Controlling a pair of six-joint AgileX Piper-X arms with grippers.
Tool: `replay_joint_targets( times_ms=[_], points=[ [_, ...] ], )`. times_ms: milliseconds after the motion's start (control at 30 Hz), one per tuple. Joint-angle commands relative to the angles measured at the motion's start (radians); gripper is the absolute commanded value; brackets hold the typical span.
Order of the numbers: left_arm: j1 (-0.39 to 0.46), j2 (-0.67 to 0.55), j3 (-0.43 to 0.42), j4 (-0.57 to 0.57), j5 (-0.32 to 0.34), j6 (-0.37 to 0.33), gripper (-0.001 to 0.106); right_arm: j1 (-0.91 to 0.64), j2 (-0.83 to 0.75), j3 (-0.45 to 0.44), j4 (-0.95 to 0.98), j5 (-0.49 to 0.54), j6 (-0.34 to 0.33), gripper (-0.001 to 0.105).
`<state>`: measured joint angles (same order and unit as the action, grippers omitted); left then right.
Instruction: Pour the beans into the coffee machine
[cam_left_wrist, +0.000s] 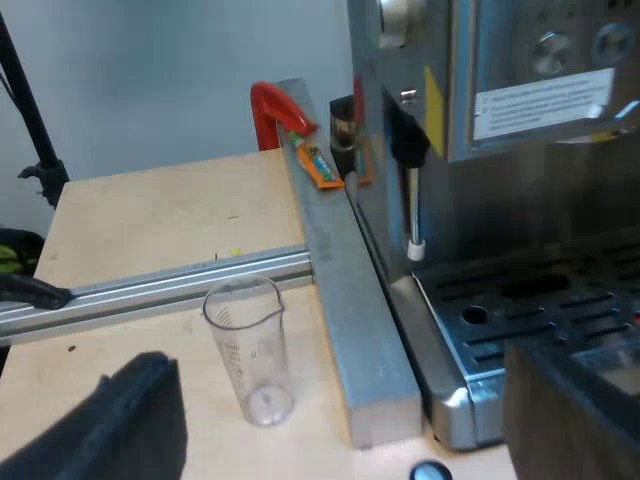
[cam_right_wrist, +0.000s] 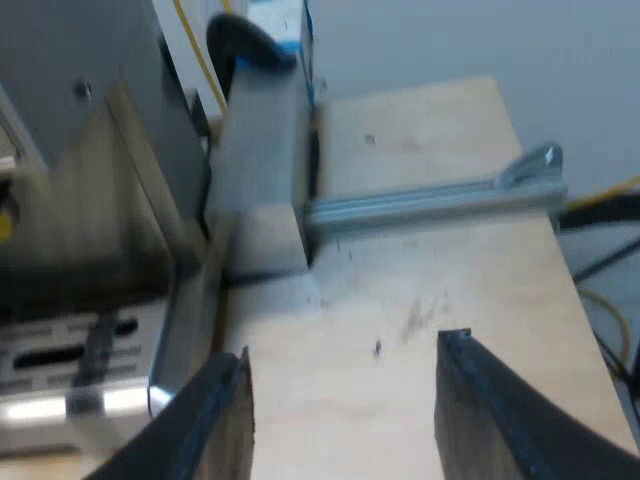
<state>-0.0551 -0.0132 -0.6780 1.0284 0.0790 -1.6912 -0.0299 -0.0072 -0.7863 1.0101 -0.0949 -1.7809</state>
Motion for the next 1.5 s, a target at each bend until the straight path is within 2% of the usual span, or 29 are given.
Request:
replay_joint_targets(
  times_ms=[33,267,467,1500],
  points=[
    [0.003,-0.138,0.058,-0.074,-0.015,-0.017,0.067,-0.002,-0.046,0.147,-0.095,-0.023,-0.002,0.044],
    [0.003,-0.138,0.162,-0.088,-0.015,-0.017,0.067,-0.002,-0.044,0.228,-0.095,-0.022,-0.002,0.044],
    [0.003,-0.137,0.215,-0.107,-0.005,-0.017,0.067,-0.002,-0.045,0.284,-0.051,-0.022,-0.002,0.044],
    [0.003,-0.139,0.219,-0.116,0.004,-0.017,0.067,-0.002,-0.045,0.293,-0.044,-0.014,-0.002,0.044]
  ],
)
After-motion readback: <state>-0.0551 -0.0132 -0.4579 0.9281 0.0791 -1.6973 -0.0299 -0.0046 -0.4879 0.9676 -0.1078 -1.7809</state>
